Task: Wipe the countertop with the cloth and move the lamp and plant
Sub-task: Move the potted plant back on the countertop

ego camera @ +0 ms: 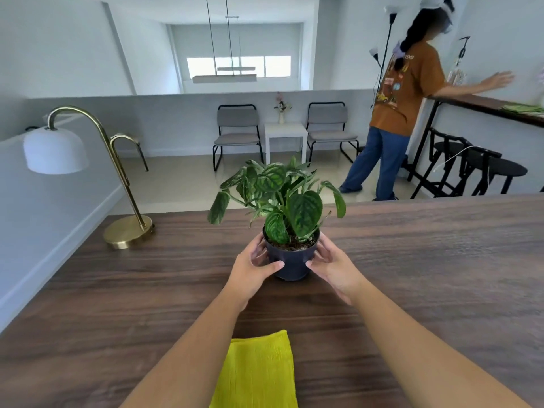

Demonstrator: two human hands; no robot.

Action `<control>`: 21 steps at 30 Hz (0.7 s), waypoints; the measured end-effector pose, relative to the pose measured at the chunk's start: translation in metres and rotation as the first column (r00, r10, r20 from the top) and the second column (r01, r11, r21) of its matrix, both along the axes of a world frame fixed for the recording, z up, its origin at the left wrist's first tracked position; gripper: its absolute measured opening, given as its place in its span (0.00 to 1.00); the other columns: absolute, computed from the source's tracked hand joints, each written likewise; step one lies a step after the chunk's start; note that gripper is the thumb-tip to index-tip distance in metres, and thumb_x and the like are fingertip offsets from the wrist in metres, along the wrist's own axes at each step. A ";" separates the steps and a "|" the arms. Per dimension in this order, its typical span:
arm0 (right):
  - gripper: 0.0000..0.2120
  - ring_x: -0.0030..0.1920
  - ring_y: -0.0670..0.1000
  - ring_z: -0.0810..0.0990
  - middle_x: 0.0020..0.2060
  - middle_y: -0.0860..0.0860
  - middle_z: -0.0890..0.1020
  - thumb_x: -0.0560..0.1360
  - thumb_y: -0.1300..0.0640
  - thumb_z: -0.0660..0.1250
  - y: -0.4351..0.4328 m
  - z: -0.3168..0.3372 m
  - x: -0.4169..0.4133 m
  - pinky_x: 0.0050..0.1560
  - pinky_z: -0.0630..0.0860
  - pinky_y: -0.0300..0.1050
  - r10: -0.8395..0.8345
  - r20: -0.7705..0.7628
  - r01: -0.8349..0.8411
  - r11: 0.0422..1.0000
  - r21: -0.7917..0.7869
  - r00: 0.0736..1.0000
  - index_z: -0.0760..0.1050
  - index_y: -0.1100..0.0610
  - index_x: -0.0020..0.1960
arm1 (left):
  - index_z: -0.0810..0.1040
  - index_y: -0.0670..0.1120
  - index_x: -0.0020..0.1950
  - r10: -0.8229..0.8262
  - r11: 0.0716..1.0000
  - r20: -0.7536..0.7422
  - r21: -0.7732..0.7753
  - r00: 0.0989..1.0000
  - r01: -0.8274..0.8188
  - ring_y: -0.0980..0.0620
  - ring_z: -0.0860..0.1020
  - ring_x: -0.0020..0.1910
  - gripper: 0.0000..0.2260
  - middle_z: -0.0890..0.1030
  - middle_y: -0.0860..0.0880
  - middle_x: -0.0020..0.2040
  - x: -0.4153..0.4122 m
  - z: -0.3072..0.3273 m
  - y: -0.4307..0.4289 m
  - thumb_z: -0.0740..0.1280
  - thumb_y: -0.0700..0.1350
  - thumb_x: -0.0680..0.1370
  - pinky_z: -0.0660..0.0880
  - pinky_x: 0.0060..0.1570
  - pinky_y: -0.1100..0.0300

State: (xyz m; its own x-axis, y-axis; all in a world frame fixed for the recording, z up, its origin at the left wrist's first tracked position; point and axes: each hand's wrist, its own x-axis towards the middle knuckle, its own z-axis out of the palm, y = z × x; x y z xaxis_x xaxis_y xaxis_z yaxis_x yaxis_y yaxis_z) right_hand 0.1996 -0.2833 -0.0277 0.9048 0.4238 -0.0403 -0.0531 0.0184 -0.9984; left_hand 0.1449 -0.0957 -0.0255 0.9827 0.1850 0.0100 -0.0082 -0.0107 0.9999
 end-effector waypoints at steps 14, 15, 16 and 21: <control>0.37 0.74 0.50 0.63 0.75 0.52 0.62 0.74 0.72 0.66 -0.011 0.003 -0.033 0.73 0.63 0.53 -0.183 -0.110 0.183 0.983 -0.008 0.977 0.55 0.54 0.77 | 0.60 0.48 0.76 -0.051 0.991 -0.015 0.121 0.999 0.052 0.52 0.68 0.70 0.35 0.71 0.51 0.68 -0.020 0.011 -0.004 0.70 0.33 0.73 0.67 0.65 0.61; 0.37 0.74 0.52 0.64 0.75 0.55 0.63 0.74 0.71 0.67 -0.012 0.002 -0.040 0.72 0.65 0.53 -0.231 -0.139 0.232 0.973 -0.007 0.963 0.55 0.57 0.77 | 0.59 0.48 0.76 -0.042 0.990 -0.023 0.135 0.999 0.044 0.51 0.68 0.70 0.35 0.71 0.51 0.67 -0.025 0.013 -0.003 0.70 0.34 0.74 0.66 0.66 0.60; 0.36 0.73 0.53 0.66 0.74 0.57 0.65 0.73 0.71 0.67 -0.011 0.000 -0.049 0.71 0.66 0.51 -0.259 -0.155 0.262 0.965 -0.006 0.953 0.56 0.59 0.76 | 0.59 0.49 0.76 -0.030 0.989 -0.034 0.147 0.999 0.034 0.49 0.69 0.70 0.35 0.70 0.51 0.68 -0.031 0.014 -0.001 0.70 0.35 0.74 0.67 0.66 0.58; 0.26 0.64 0.54 0.75 0.66 0.61 0.74 0.73 0.68 0.69 0.007 0.002 -0.092 0.64 0.72 0.47 -0.165 -0.125 0.162 0.986 -0.029 0.978 0.68 0.63 0.69 | 0.60 0.53 0.75 0.041 0.979 -0.048 0.200 0.998 -0.031 0.45 0.69 0.70 0.35 0.67 0.44 0.74 -0.065 0.017 0.018 0.72 0.40 0.73 0.69 0.64 0.55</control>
